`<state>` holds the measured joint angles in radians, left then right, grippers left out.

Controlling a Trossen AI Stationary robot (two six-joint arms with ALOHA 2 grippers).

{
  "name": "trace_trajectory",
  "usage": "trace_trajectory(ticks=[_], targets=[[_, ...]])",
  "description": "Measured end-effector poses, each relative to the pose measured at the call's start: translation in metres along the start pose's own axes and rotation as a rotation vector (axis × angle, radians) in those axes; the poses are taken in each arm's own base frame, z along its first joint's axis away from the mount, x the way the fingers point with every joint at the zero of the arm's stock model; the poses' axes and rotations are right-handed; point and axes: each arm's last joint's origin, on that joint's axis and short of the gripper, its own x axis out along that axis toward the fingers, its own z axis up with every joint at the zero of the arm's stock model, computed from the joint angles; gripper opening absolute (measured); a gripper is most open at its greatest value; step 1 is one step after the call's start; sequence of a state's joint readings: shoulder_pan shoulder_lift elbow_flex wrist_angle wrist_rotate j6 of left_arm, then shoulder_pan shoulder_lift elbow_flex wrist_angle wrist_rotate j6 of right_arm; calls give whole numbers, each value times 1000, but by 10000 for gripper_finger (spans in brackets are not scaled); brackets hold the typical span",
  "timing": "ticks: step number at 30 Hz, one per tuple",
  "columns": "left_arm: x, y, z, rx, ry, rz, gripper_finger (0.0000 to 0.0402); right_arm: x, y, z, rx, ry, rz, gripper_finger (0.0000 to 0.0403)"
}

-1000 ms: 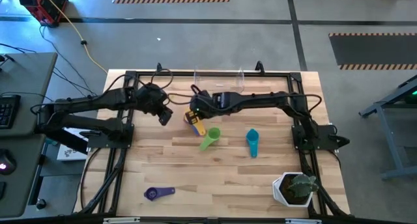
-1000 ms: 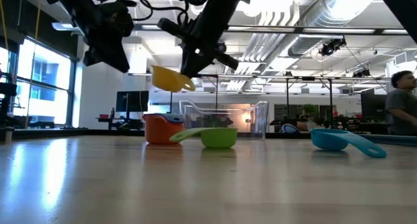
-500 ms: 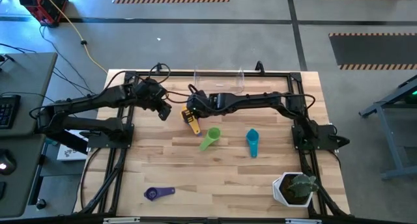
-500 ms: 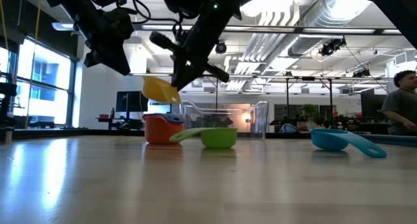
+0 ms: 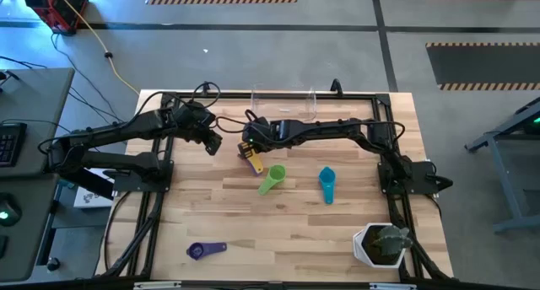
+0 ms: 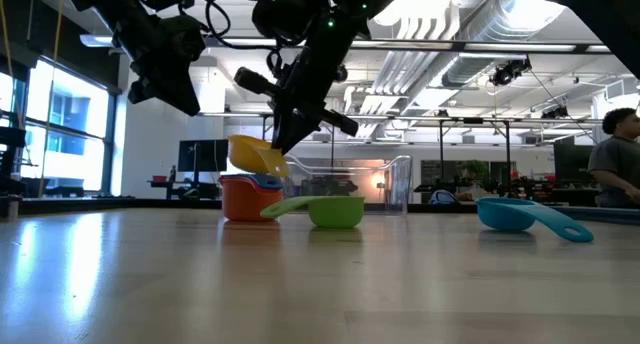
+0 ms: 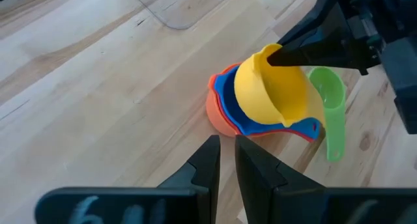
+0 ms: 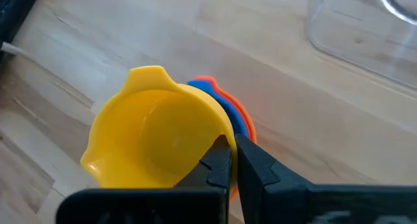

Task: Nest measuring cups in basket
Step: Stack the yellow measuring cup on top of the blue measuring cup

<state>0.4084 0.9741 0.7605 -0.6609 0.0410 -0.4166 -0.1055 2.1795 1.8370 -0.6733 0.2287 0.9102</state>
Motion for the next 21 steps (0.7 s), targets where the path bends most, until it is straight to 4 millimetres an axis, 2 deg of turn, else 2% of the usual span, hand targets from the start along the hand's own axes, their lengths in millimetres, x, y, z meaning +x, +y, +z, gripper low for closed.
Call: trace_trajectory(ticks=[12, 21], targets=[[0, 0, 0, 1, 0, 0, 37, 7, -1, -4, 1, 24, -6, 2], [0, 0, 0, 1, 0, 0, 37, 7, -1, -3, 1, 11, -16, 43]])
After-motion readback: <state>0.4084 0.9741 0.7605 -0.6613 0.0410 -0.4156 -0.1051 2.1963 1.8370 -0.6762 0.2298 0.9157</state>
